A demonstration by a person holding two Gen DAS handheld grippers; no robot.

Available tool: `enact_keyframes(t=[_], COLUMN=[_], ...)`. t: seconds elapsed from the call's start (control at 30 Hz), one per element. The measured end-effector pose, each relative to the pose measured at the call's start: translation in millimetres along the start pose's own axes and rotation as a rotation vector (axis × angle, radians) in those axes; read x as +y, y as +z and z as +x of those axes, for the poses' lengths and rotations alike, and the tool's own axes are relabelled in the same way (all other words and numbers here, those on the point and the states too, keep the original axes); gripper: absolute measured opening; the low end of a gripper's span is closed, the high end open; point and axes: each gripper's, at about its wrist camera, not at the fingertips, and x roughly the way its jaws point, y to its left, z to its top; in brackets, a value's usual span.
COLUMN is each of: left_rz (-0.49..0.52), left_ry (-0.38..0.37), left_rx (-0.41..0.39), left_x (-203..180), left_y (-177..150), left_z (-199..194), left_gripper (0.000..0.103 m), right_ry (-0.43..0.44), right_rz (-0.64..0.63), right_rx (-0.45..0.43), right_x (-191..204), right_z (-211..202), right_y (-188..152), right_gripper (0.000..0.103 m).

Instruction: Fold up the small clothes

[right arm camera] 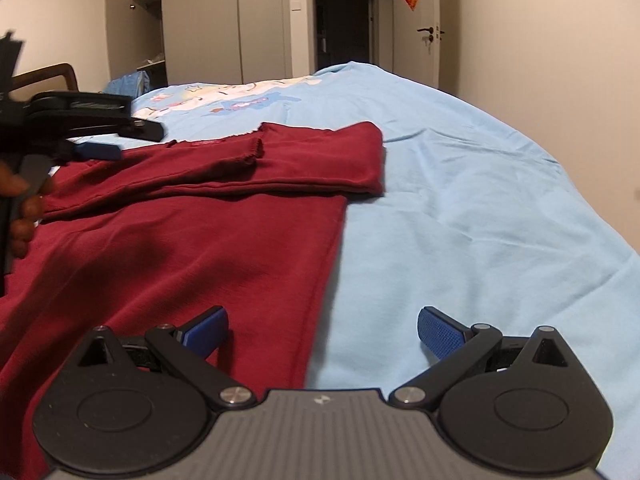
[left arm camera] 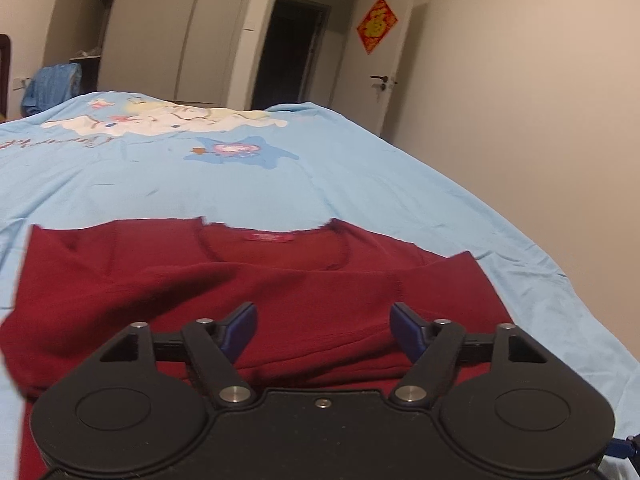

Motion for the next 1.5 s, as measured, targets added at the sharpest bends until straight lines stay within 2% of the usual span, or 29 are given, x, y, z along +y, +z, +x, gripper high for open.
enact_keyframes(t=[0.1,0.33,0.43,0.6,0.77,0.87,0.9,0.97,1.0,1.1,1.2,1.23,1.3,1.37,1.47,1.5], left_rz=[-0.037,-0.142,-0.214,-0.346,-0.470,-0.470,-0.463,-0.442,-0.421,-0.286,-0.125,-0.103,-0.132,-0.181,-0.210,-0.215], left_ry=[0.080,0.316,0.362,0.367,0.281,0.246,0.228,0.189,0.179,0.211,0.282,0.309,0.346,0.366,0.357,0.352], left_rx=[-0.013,-0.003,-0.025,-0.005,0.034,0.059,0.064,0.072,0.077,0.032,-0.011,0.000,0.061,0.109,0.090,0.082], left_x=[29.8,128.1,165.6,211.3,231.7,233.8,232.9,229.5,226.1,206.8,185.4,183.2,188.9,198.8,207.3,208.5], left_y=[-1.1,5.0,14.1,25.6,33.7,38.5,40.3,44.5,47.4,57.9,67.3,67.5,66.0,61.8,58.6,58.2], left_z=[-25.1,-60.7,-64.1,-46.7,-8.7,13.3,19.6,31.0,35.7,41.0,45.6,50.4,61.1,64.6,50.9,43.8], left_gripper=[0.085,0.089,0.090,0.089,0.086,0.078,0.070,0.041,0.016,0.007,0.007,0.007,0.009,0.017,0.037,0.047], right_ry=[0.014,0.042,0.048,0.030,0.000,-0.005,-0.008,-0.010,-0.007,0.008,0.017,0.016,0.013,0.014,0.014,0.014], right_rz=[-0.025,-0.070,-0.087,-0.106,-0.153,-0.154,-0.159,-0.162,-0.159,-0.141,-0.128,-0.129,-0.132,-0.132,-0.131,-0.131], right_rx=[-0.019,-0.109,-0.154,-0.179,-0.116,-0.124,-0.124,-0.130,-0.132,-0.133,-0.134,-0.135,-0.137,-0.138,-0.138,-0.138], right_x=[6.6,25.7,38.0,58.0,72.0,73.4,74.2,74.5,74.1,70.9,68.6,69.0,69.6,69.0,68.4,68.4], right_z=[7.1,41.5,66.7,118.2,155.5,163.5,164.3,165.9,166.9,167.6,168.7,169.3,169.0,168.3,168.0,167.9], right_y=[8.7,47.9,71.6,104.4,100.2,90.8,90.3,87.3,86.0,84.4,83.5,83.3,82.8,82.4,82.0,82.0], right_gripper=[0.103,0.103,0.103,0.103,0.103,0.103,0.103,0.103,0.103,0.103,0.103,0.103,0.103,0.103,0.103,0.103])
